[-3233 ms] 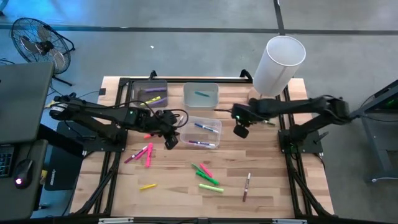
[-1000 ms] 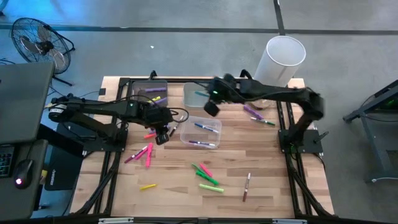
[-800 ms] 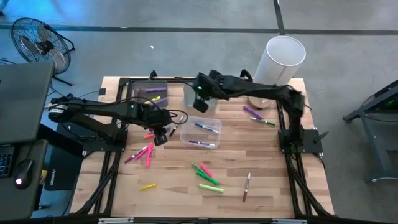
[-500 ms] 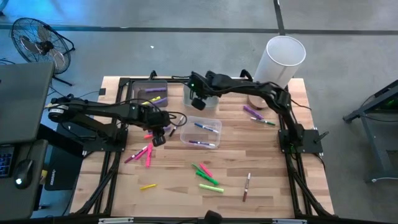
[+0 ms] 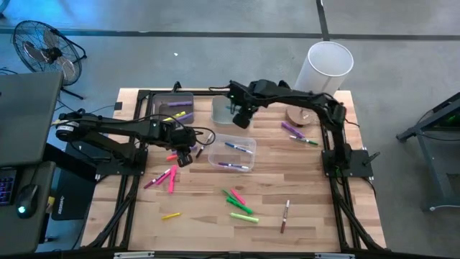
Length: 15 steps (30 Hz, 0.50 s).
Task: Pick & Place Markers
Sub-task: Put the pink highlighter into the black bin
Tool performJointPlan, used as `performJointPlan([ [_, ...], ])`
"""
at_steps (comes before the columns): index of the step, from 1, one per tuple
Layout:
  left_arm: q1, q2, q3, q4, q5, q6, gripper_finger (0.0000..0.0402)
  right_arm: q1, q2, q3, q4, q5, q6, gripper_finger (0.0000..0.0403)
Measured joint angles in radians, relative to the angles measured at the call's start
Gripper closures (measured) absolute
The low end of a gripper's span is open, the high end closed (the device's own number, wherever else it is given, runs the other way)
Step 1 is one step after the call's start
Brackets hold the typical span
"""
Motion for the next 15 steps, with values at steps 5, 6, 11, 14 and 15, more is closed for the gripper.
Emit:
performJointPlan([
  [5, 0.0, 0.012, 0.0, -0.001, 0.018, -0.044, 0.0273, 0.054, -0.174, -0.139, -0.033, 0.003, 0.033, 0.0311],
  [6, 0.0, 0.021, 0.0, 0.0, 0.02, -0.066, 0.0273, 0.066, -0.225, -0.197, -0.009, -0.002, 0.058, 0.0313],
  [11, -0.001, 0.042, 0.0, 0.008, 0.038, -0.141, 0.0272, 0.163, -0.513, -0.511, 0.115, -0.009, 0.252, 0.0322],
  [14, -0.001, 0.06, 0.002, 0.013, 0.058, -0.147, 0.0273, 0.252, -0.676, -0.656, 0.164, 0.032, 0.375, 0.033],
  [15, -0.001, 0.062, 0.002, 0.012, 0.073, -0.146, 0.0273, 0.285, -0.725, -0.698, 0.172, 0.046, 0.419, 0.0333],
])
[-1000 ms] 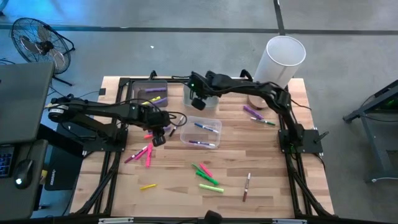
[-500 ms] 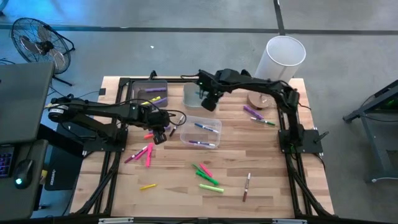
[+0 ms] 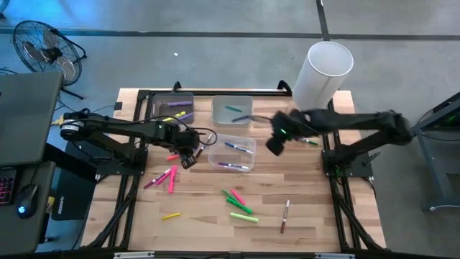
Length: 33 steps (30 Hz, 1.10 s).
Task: Pick & Place Markers
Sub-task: Put the pink highlighter into the black bin
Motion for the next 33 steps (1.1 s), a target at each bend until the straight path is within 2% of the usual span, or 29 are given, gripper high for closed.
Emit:
performJointPlan([
  [5, 0.0, -0.001, 0.0, -0.125, -0.006, -0.14, 0.0273, 0.118, -0.19, -0.156, 0.031, 0.069, 0.178, 0.035],
  [10, 0.0, -0.001, -0.014, -0.249, -0.007, -0.222, 0.0273, 0.169, -0.275, -0.244, 0.043, 0.09, 0.267, 0.0368],
  [16, 0.0, -0.001, -0.101, -0.175, 0.082, -0.238, 0.0273, 0.175, -0.284, -0.274, 0.065, 0.091, 0.281, 0.038],
  [22, 0.0, -0.001, -0.172, -0.121, 0.184, -0.366, 0.0273, 0.175, -0.284, -0.274, 0.092, 0.092, 0.256, 0.0378],
  [33, 0.0, -0.001, -0.187, -0.107, 0.213, -0.618, 0.0273, 0.175, -0.283, -0.274, 0.092, 0.094, 0.257, 0.0382],
])
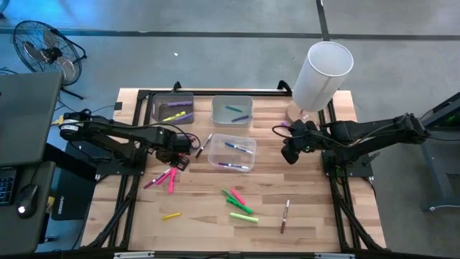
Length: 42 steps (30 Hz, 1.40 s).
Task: Pick & Place Markers
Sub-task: Put the pink highlighter into the black bin
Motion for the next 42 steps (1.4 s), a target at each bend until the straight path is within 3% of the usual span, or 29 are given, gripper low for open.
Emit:
performJointPlan([
  [14, -0.089, 0.047, 0.0, 0.04, -0.016, -0.279, 0.0273, 0.0, 0.0, 0.0, 0.001, -0.003, -0.004, 0.0382],
  [36, -0.092, 0.243, 0.003, 0.16, 0.007, -0.291, 0.0274, 0.0, 0.001, 0.001, 0.019, -0.018, -0.024, 0.0382],
  [42, -0.092, 0.244, 0.003, 0.166, 0.013, -0.323, 0.0312, 0.0, 0.001, 0.001, 0.022, -0.018, -0.031, 0.0382],
])
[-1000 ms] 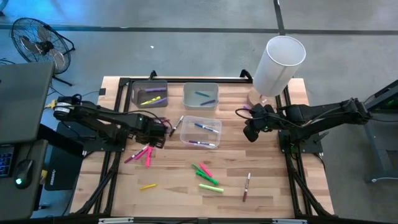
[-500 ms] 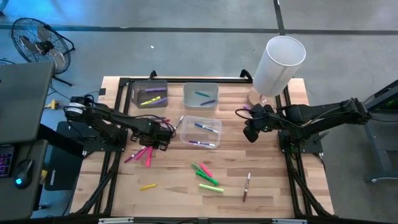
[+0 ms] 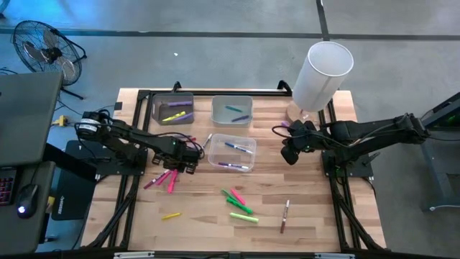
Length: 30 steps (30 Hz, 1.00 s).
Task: Pick & Place Markers
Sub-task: Put the pink highlighter into the black bin
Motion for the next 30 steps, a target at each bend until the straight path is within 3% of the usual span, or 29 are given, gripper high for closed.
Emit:
performJointPlan([
  [3, 0.0, 0.0, 0.001, 0.0, 0.0, 0.008, 0.033, 0.0, 0.0, 0.0, 0.001, 0.001, -0.004, 0.0382],
  [9, -0.025, -0.006, 0.015, -0.002, 0.016, 0.049, 0.0328, 0.0, 0.0, 0.0, 0.008, 0.001, -0.018, 0.0382],
  [16, -0.068, -0.041, 0.192, -0.011, 0.043, 0.223, 0.0325, 0.0, 0.0, 0.0, 0.014, 0.003, -0.018, 0.0382],
  [19, -0.048, -0.064, 0.312, -0.056, -0.049, 0.376, 0.0325, 0.0, 0.0, 0.0, 0.018, 0.008, -0.018, 0.0382],
  [23, 0.002, -0.078, 0.516, -0.331, -0.281, 0.602, 0.0326, 0.0, 0.0, 0.0, 0.024, 0.017, -0.014, 0.0382],
  [27, 0.082, -0.083, 0.68, -0.518, -0.525, 0.961, 0.0326, -0.001, 0.0, 0.0, 0.034, 0.019, -0.012, 0.0382],
  [30, 0.179, -0.083, 0.727, -0.527, -0.624, 1.207, 0.0326, -0.001, 0.0, 0.0, 0.047, 0.023, -0.007, 0.0383],
])
